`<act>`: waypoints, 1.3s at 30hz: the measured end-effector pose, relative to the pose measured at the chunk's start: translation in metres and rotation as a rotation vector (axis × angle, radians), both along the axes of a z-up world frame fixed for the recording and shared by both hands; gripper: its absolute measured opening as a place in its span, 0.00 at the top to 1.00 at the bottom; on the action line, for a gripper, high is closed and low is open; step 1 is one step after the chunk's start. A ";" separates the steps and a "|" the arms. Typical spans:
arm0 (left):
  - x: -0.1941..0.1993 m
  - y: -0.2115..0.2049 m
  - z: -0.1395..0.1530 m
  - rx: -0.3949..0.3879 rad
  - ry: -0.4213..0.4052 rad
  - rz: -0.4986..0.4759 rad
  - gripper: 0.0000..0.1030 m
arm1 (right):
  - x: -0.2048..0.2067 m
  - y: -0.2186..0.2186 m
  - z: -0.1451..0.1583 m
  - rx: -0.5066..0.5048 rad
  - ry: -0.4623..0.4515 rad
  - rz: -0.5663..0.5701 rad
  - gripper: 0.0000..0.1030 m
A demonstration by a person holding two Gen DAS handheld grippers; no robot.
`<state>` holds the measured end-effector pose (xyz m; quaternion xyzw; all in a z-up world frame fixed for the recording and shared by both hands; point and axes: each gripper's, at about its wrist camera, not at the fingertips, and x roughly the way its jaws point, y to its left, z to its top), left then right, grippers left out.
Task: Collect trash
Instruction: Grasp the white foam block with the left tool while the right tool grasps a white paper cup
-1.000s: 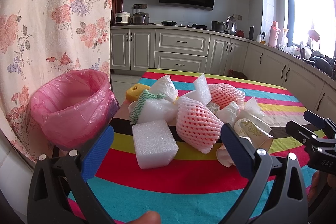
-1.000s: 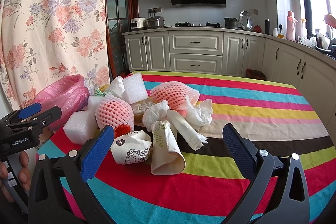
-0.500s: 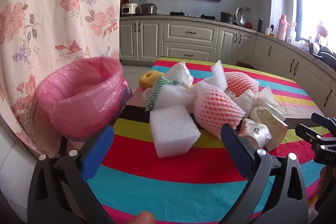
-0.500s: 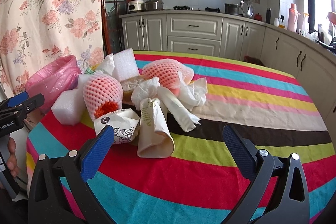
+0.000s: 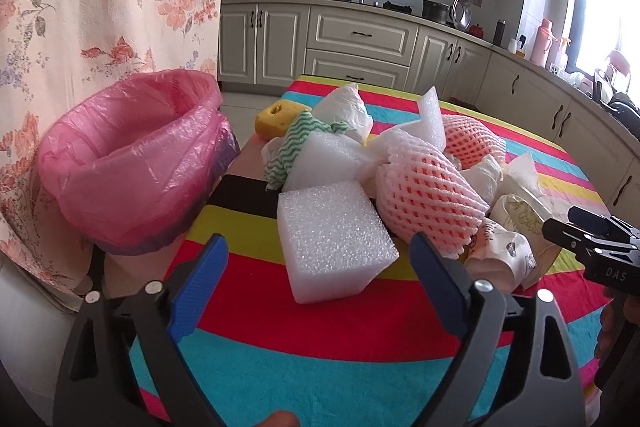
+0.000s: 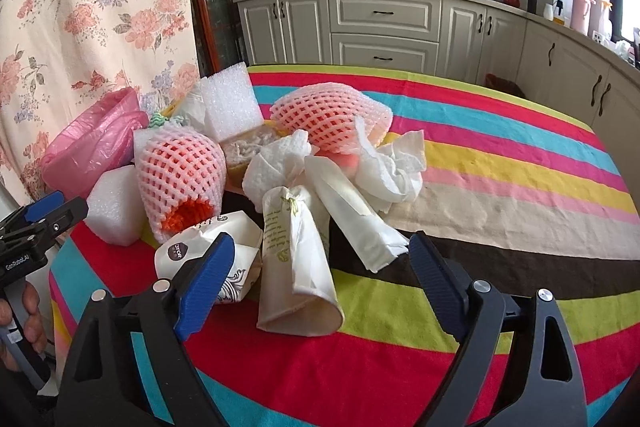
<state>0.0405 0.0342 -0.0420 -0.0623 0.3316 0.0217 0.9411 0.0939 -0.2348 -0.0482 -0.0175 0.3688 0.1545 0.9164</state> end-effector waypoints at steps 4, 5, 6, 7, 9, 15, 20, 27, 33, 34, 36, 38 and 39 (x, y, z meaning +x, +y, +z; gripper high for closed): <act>0.009 -0.002 -0.005 -0.011 0.020 -0.009 0.18 | 0.007 0.008 -0.005 -0.012 0.033 0.028 0.29; 0.011 -0.002 -0.006 -0.014 0.026 -0.010 0.19 | 0.008 0.011 -0.007 -0.013 0.041 0.034 0.29; 0.014 -0.002 -0.007 -0.016 0.032 -0.009 0.19 | 0.009 0.012 -0.008 -0.015 0.047 0.038 0.29; 0.016 -0.002 -0.007 -0.018 0.036 -0.010 0.19 | 0.010 0.013 -0.009 -0.017 0.050 0.038 0.29; 0.021 -0.002 -0.008 -0.020 0.043 -0.010 0.19 | 0.012 0.015 -0.009 -0.017 0.052 0.037 0.29; 0.029 -0.002 -0.014 -0.019 0.067 -0.006 0.19 | 0.013 0.023 -0.009 -0.030 0.061 0.054 0.29; 0.029 -0.001 -0.017 -0.020 0.076 -0.008 0.19 | 0.013 0.014 -0.014 -0.031 0.078 0.018 0.29; 0.030 -0.005 -0.017 -0.013 0.083 -0.017 0.25 | 0.013 0.019 -0.022 -0.065 0.090 0.037 0.29; 0.031 -0.005 -0.016 -0.025 0.091 -0.028 0.35 | 0.015 0.030 -0.030 -0.109 0.102 0.058 0.40; 0.031 -0.006 -0.016 -0.026 0.093 -0.032 0.37 | 0.015 0.032 -0.032 -0.114 0.108 0.062 0.45; 0.031 -0.006 -0.016 -0.025 0.094 -0.032 0.37 | 0.015 0.033 -0.035 -0.118 0.119 0.069 0.54; 0.031 -0.006 -0.015 -0.030 0.092 -0.034 0.38 | 0.013 0.033 -0.036 -0.109 0.121 0.070 0.55; 0.031 -0.006 -0.015 -0.033 0.091 -0.036 0.38 | 0.011 0.032 -0.034 -0.107 0.115 0.070 0.55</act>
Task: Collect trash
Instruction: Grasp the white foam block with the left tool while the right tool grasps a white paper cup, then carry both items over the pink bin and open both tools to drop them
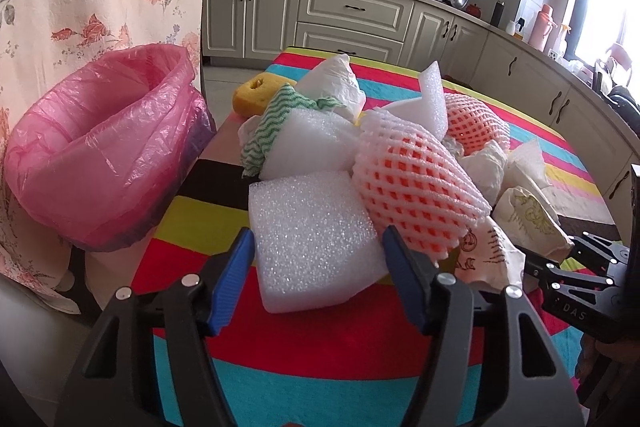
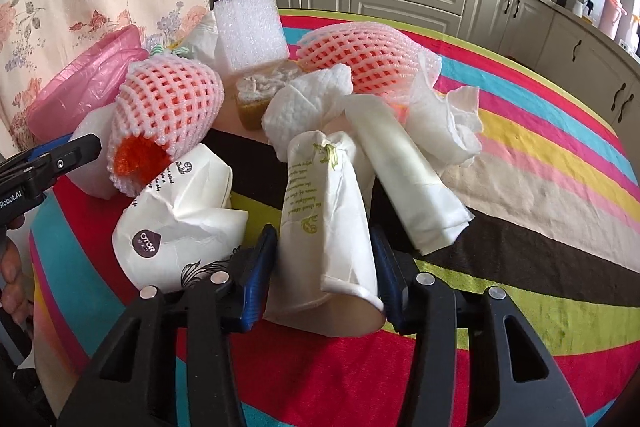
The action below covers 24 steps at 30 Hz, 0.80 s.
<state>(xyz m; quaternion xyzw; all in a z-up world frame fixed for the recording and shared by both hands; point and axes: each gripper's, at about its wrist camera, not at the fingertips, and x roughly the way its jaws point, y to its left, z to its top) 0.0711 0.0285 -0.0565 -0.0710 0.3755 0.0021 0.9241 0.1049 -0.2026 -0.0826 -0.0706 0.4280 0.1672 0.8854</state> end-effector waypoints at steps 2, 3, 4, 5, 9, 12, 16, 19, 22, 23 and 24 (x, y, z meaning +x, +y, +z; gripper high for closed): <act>-0.001 0.001 0.001 -0.009 -0.005 -0.003 0.39 | -0.004 0.000 0.003 0.008 -0.005 0.011 0.56; -0.002 0.002 0.003 -0.012 -0.009 -0.004 0.39 | -0.005 0.000 0.004 0.010 -0.009 0.012 0.56; -0.002 0.002 0.004 -0.012 -0.012 -0.005 0.39 | -0.007 0.000 0.006 0.014 -0.014 0.012 0.56; -0.003 0.002 0.006 -0.012 -0.017 -0.005 0.39 | -0.010 -0.001 0.010 0.021 -0.021 0.013 0.56; -0.007 0.004 0.015 -0.012 -0.038 -0.004 0.39 | -0.014 -0.004 0.024 0.044 -0.049 0.004 0.56; -0.010 0.006 0.023 -0.011 -0.058 -0.001 0.39 | -0.014 -0.008 0.037 0.064 -0.074 -0.011 0.56; -0.012 0.010 0.035 -0.010 -0.088 0.001 0.39 | -0.011 -0.009 0.054 0.093 -0.103 -0.015 0.56; -0.014 0.016 0.046 -0.009 -0.112 0.006 0.39 | -0.006 -0.003 0.067 0.117 -0.122 0.001 0.56; -0.015 0.027 0.058 -0.005 -0.141 0.021 0.39 | 0.002 0.010 0.081 0.135 -0.144 0.033 0.56; -0.016 0.032 0.063 -0.001 -0.152 0.029 0.39 | 0.005 0.017 0.087 0.144 -0.152 0.050 0.56; -0.016 0.037 0.068 0.002 -0.163 0.038 0.39 | 0.008 0.023 0.090 0.150 -0.157 0.060 0.56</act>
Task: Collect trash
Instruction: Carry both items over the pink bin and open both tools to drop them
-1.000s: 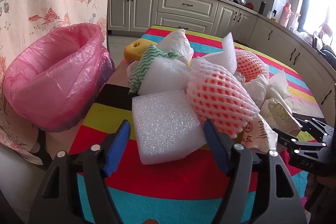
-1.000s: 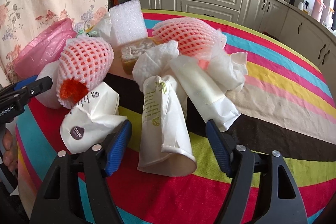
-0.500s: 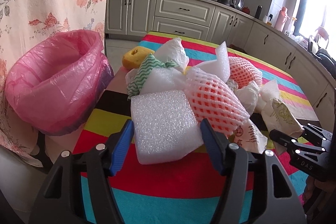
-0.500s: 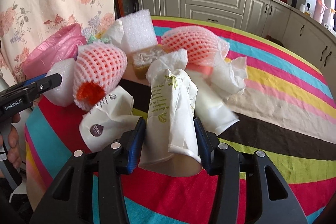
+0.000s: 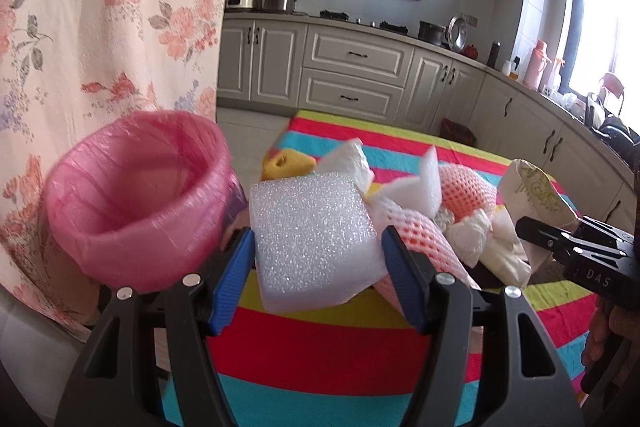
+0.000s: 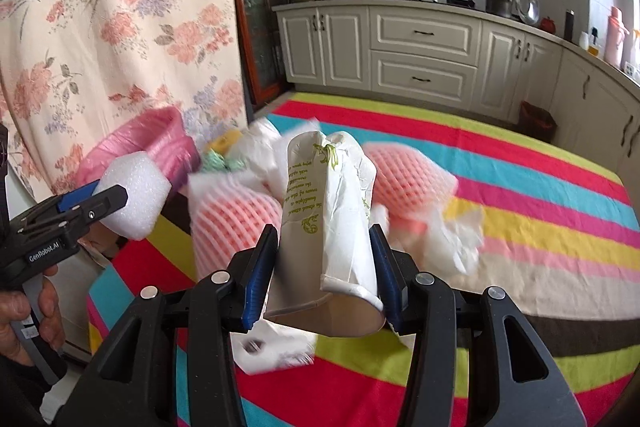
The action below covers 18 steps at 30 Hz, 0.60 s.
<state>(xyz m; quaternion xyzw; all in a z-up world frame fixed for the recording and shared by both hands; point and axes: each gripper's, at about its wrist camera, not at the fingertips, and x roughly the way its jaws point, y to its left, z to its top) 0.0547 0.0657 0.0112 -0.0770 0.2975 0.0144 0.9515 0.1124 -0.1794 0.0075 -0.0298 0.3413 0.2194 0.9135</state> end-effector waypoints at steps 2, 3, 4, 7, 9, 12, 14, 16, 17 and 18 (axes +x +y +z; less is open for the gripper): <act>0.000 0.012 0.008 0.007 -0.018 0.017 0.39 | 0.007 0.016 0.010 0.014 -0.012 0.035 0.56; 0.001 0.018 0.012 0.010 -0.026 0.026 0.39 | 0.008 0.022 0.014 0.017 -0.018 0.049 0.56; 0.001 0.026 0.018 0.013 -0.037 0.041 0.39 | 0.011 0.030 0.018 0.020 -0.026 0.066 0.56; 0.002 0.050 0.031 0.030 -0.063 0.084 0.39 | 0.019 0.054 0.030 0.036 -0.037 0.115 0.56; 0.002 0.068 0.040 0.033 -0.080 0.113 0.39 | 0.024 0.072 0.037 0.041 -0.045 0.148 0.56; 0.004 0.090 0.048 0.042 -0.088 0.150 0.39 | 0.033 0.098 0.045 0.048 -0.052 0.189 0.56; 0.005 0.106 0.053 0.047 -0.091 0.176 0.39 | 0.040 0.117 0.051 0.058 -0.054 0.218 0.56; 0.006 0.120 0.057 0.047 -0.093 0.200 0.39 | 0.046 0.135 0.054 0.061 -0.058 0.244 0.56; 0.006 0.126 0.058 0.047 -0.093 0.209 0.39 | 0.048 0.142 0.055 0.061 -0.059 0.253 0.56; 0.006 0.131 0.060 0.049 -0.092 0.218 0.39 | 0.052 0.153 0.057 0.061 -0.059 0.269 0.56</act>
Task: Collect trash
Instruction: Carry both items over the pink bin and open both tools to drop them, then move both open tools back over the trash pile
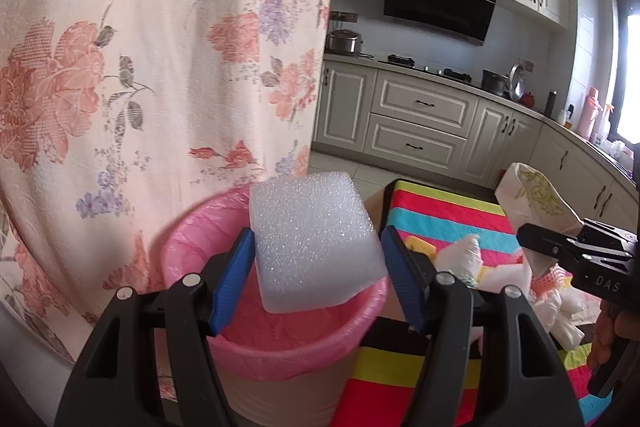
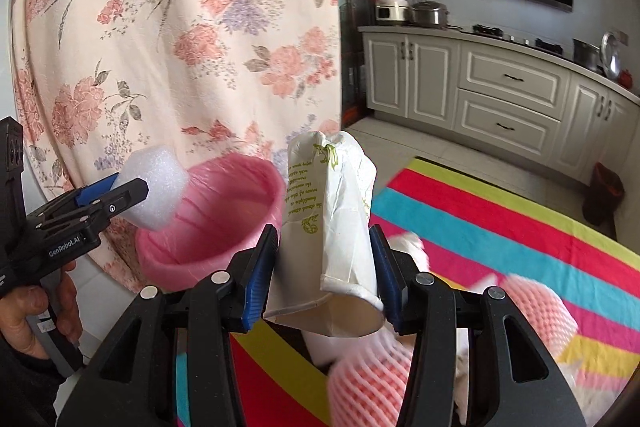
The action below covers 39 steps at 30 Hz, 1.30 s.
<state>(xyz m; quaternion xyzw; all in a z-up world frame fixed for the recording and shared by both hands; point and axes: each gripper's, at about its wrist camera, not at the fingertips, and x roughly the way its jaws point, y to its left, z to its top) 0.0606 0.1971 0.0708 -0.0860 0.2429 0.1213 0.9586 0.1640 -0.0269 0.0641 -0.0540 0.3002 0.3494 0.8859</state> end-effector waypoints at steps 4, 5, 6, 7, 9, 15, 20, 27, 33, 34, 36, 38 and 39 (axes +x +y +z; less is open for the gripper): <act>0.001 0.017 0.000 -0.005 0.003 0.024 0.39 | 0.012 0.039 0.001 -0.005 0.006 0.056 0.55; 0.001 0.022 0.001 -0.007 0.002 0.032 0.39 | 0.013 0.047 0.000 -0.008 0.006 0.070 0.55; 0.001 0.027 0.001 -0.011 0.001 0.039 0.39 | 0.016 0.059 -0.001 -0.012 0.008 0.086 0.55; 0.001 0.030 0.002 -0.012 0.000 0.044 0.39 | 0.017 0.067 -0.001 -0.014 0.011 0.096 0.55; 0.001 0.036 0.002 -0.013 -0.001 0.052 0.39 | 0.020 0.084 -0.003 -0.020 0.014 0.119 0.55; -0.002 0.049 0.004 -0.019 -0.008 0.072 0.39 | 0.025 0.121 -0.013 -0.040 0.026 0.168 0.55; -0.003 0.056 0.004 -0.028 -0.011 0.085 0.39 | 0.028 0.141 -0.022 -0.058 0.039 0.192 0.54; 0.001 0.062 0.003 -0.042 -0.014 0.085 0.37 | 0.031 0.149 -0.030 -0.060 0.047 0.197 0.32; 0.003 0.061 0.000 -0.064 -0.008 0.087 0.21 | 0.037 0.131 -0.029 -0.050 0.050 0.148 0.31; 0.002 0.060 -0.001 -0.067 -0.007 0.084 0.21 | 0.038 0.126 -0.028 -0.047 0.047 0.137 0.30; 0.001 0.056 -0.002 -0.067 -0.006 0.074 0.22 | 0.038 0.112 -0.024 -0.035 0.040 0.110 0.28; 0.001 0.052 -0.003 -0.070 -0.007 0.065 0.24 | 0.037 0.098 -0.022 -0.029 0.030 0.084 0.27; 0.001 0.049 -0.003 -0.073 -0.007 0.058 0.25 | 0.037 0.087 -0.020 -0.021 0.027 0.064 0.26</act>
